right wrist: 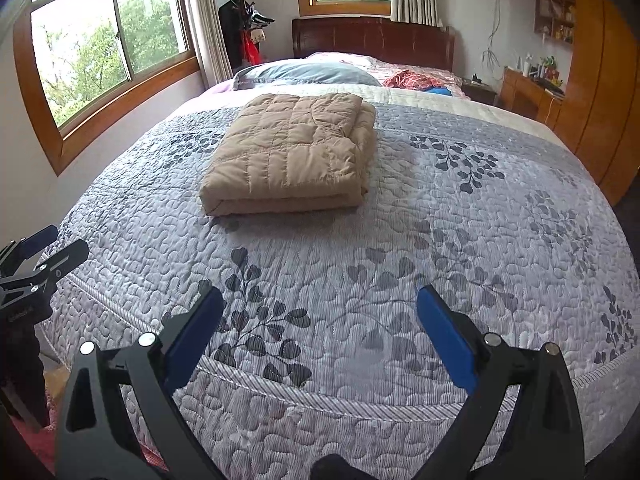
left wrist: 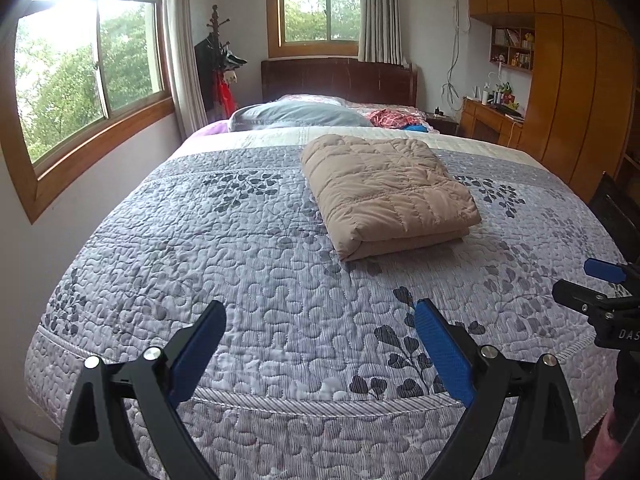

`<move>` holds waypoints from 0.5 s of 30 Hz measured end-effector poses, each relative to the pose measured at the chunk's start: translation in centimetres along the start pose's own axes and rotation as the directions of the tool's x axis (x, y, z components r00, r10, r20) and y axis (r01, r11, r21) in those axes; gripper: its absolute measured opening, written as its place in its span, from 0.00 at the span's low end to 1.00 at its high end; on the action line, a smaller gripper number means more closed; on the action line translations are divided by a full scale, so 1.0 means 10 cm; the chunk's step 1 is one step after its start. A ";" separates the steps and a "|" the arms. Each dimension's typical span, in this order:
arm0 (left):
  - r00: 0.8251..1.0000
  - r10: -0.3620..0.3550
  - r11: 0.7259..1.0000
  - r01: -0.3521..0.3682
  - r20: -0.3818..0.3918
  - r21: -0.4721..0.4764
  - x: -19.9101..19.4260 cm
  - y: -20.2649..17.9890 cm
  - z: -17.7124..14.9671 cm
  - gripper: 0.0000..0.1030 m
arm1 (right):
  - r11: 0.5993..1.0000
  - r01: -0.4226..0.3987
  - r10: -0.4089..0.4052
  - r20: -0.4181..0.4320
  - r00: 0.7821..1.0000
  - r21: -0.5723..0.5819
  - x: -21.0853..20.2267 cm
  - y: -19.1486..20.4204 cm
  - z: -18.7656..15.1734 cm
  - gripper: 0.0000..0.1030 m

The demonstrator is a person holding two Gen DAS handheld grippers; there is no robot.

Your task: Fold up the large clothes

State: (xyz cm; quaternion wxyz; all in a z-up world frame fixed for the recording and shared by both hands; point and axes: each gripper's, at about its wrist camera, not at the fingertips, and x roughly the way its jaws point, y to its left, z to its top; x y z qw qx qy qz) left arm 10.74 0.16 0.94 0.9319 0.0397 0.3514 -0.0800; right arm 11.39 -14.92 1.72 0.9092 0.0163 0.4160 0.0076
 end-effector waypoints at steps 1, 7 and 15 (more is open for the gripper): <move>1.000 0.001 1.000 -0.001 0.000 0.000 0.00 0.00 0.00 0.93 | 1.000 -0.001 0.001 0.000 1.000 -0.002 0.00 0.00 0.00 0.94; 1.000 0.000 1.000 0.000 -0.001 0.001 -0.01 -0.01 -0.01 0.93 | 1.000 -0.003 0.003 0.002 1.000 -0.002 -0.02 -0.02 -0.02 0.94; 1.000 0.001 1.000 -0.001 0.000 0.001 0.00 -0.01 -0.01 0.93 | 1.000 -0.003 0.003 -0.001 1.000 -0.003 -0.02 -0.02 -0.02 0.94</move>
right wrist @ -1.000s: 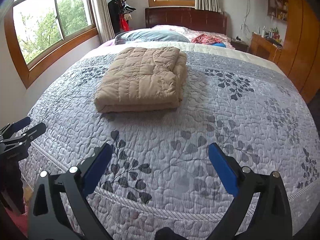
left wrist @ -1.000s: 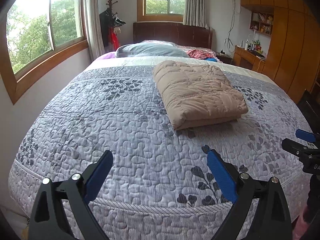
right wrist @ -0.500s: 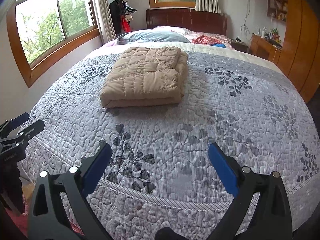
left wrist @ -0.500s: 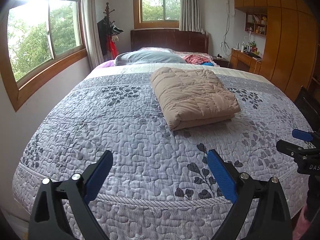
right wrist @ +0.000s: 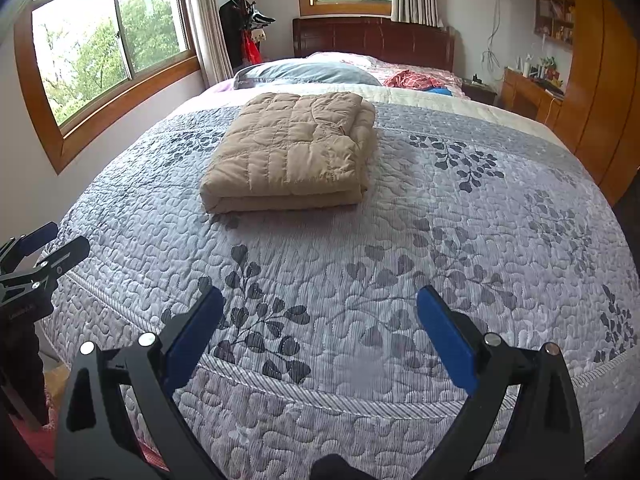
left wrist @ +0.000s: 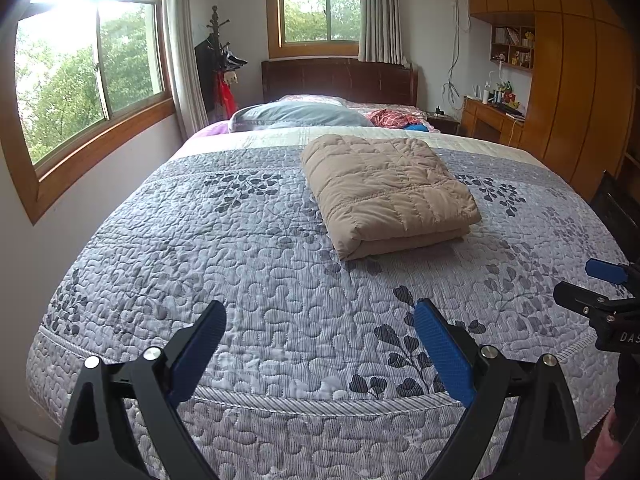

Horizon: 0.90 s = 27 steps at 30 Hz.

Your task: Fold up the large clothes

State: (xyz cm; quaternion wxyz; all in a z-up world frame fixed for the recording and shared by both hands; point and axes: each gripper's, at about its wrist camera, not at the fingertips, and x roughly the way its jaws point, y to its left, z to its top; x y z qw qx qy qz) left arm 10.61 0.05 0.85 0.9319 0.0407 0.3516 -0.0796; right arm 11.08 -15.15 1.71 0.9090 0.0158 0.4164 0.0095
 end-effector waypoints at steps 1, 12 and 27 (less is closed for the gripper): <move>1.000 -0.001 1.000 0.001 -0.001 0.000 0.00 0.00 0.00 0.93 | 1.000 -0.001 0.001 0.001 1.000 0.001 0.00 0.00 0.00 0.94; 1.000 -0.001 1.000 0.001 -0.007 -0.003 0.04 0.03 0.00 0.93 | 1.000 -0.001 0.001 -0.006 1.000 -0.004 0.03 0.00 0.00 0.94; 1.000 -0.003 1.000 0.003 -0.007 0.004 0.05 0.03 0.00 0.93 | 1.000 0.001 -0.001 -0.007 1.000 -0.004 0.03 0.01 0.00 0.94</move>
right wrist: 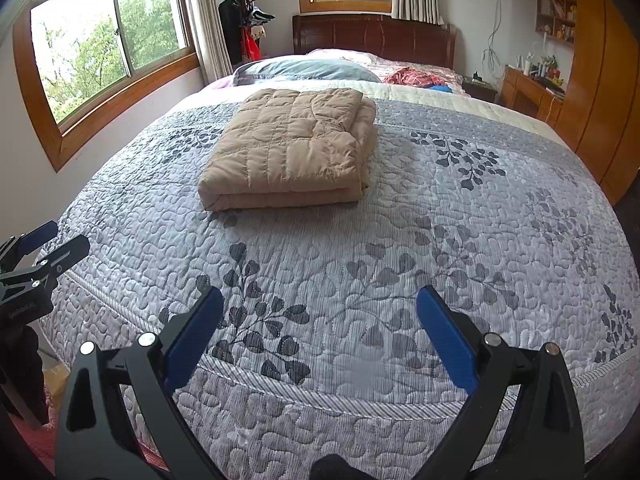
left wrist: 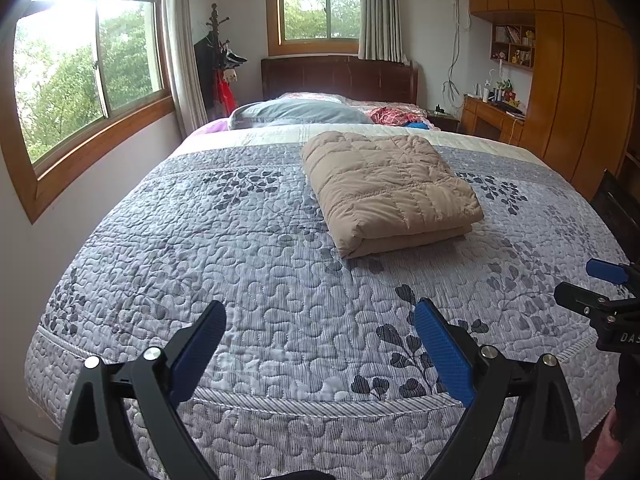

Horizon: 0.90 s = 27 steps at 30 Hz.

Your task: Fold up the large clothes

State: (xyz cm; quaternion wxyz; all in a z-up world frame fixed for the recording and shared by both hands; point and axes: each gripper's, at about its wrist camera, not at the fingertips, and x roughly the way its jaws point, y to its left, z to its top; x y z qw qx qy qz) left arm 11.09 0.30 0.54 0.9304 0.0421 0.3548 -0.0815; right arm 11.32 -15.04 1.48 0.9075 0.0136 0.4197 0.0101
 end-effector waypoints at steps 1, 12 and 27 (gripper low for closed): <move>1.000 -0.001 1.000 0.001 -0.001 0.000 0.00 0.00 0.00 0.93 | 1.000 -0.001 0.001 -0.001 1.000 -0.001 0.01 -0.01 0.00 0.94; 1.000 -0.018 1.000 0.018 -0.008 0.001 0.02 0.00 0.00 0.93 | 1.000 -0.003 0.003 -0.005 1.000 -0.007 0.03 -0.03 0.01 0.94; 1.000 -0.024 1.000 0.024 -0.009 0.009 0.04 -0.01 0.02 0.93 | 1.000 -0.011 0.010 -0.014 1.000 -0.014 0.06 -0.08 0.03 0.94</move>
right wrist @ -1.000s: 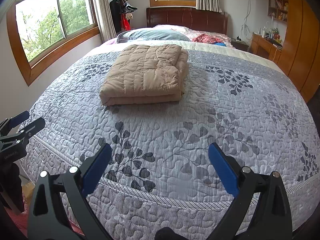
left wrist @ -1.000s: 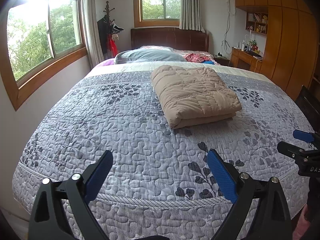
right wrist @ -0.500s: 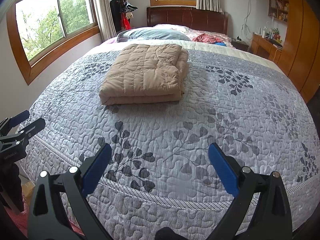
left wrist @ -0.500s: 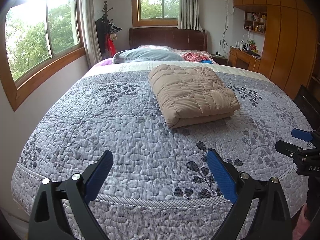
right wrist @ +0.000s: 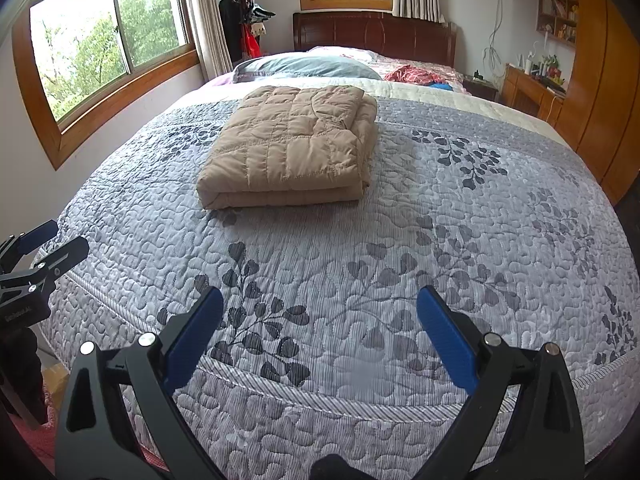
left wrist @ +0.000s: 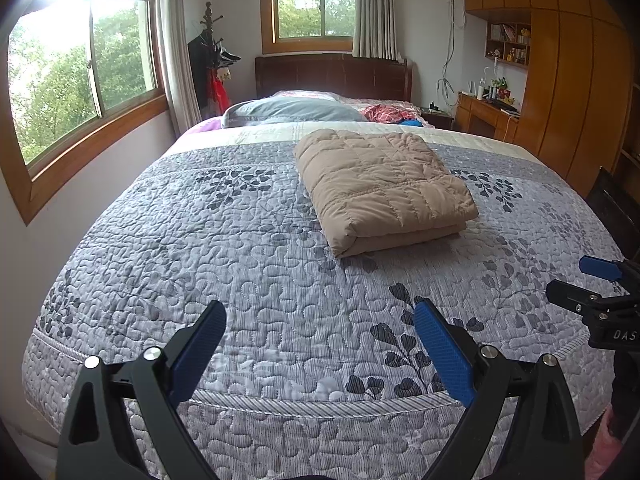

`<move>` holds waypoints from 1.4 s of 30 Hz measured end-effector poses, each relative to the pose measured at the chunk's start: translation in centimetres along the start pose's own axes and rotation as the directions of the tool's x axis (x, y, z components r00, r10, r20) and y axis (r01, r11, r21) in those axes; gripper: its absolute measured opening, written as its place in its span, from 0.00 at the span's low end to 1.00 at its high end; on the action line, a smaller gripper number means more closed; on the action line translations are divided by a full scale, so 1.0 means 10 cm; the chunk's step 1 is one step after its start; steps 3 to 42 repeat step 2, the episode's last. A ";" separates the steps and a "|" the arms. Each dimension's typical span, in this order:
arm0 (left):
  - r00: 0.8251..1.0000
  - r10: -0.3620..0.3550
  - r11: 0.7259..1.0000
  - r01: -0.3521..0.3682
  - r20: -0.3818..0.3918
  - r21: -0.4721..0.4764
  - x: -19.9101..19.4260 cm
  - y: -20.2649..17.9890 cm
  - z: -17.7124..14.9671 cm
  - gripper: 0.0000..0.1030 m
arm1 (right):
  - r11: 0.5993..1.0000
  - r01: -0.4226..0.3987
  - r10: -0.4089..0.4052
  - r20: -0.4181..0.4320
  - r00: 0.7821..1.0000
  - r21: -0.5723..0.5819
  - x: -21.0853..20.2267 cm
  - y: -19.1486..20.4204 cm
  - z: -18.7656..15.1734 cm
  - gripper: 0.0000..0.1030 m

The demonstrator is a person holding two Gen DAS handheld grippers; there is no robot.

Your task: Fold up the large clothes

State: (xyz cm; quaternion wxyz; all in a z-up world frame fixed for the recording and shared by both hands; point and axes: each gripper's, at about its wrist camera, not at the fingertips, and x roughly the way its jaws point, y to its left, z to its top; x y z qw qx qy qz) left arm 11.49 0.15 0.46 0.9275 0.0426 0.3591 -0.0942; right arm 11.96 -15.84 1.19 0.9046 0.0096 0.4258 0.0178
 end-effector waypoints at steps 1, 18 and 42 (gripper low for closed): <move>1.000 0.001 1.000 -0.001 0.000 0.001 0.00 0.00 0.00 0.93 | 1.000 0.000 0.000 0.001 1.000 0.000 0.00 0.00 0.00 0.94; 1.000 0.002 1.000 -0.002 0.001 0.002 0.00 0.00 0.00 0.93 | 1.000 -0.001 0.001 0.001 1.000 0.000 0.00 0.00 0.00 0.94; 1.000 0.002 1.000 -0.002 0.001 0.002 0.00 0.00 0.00 0.93 | 1.000 -0.001 0.001 0.001 1.000 0.000 0.00 0.00 0.00 0.94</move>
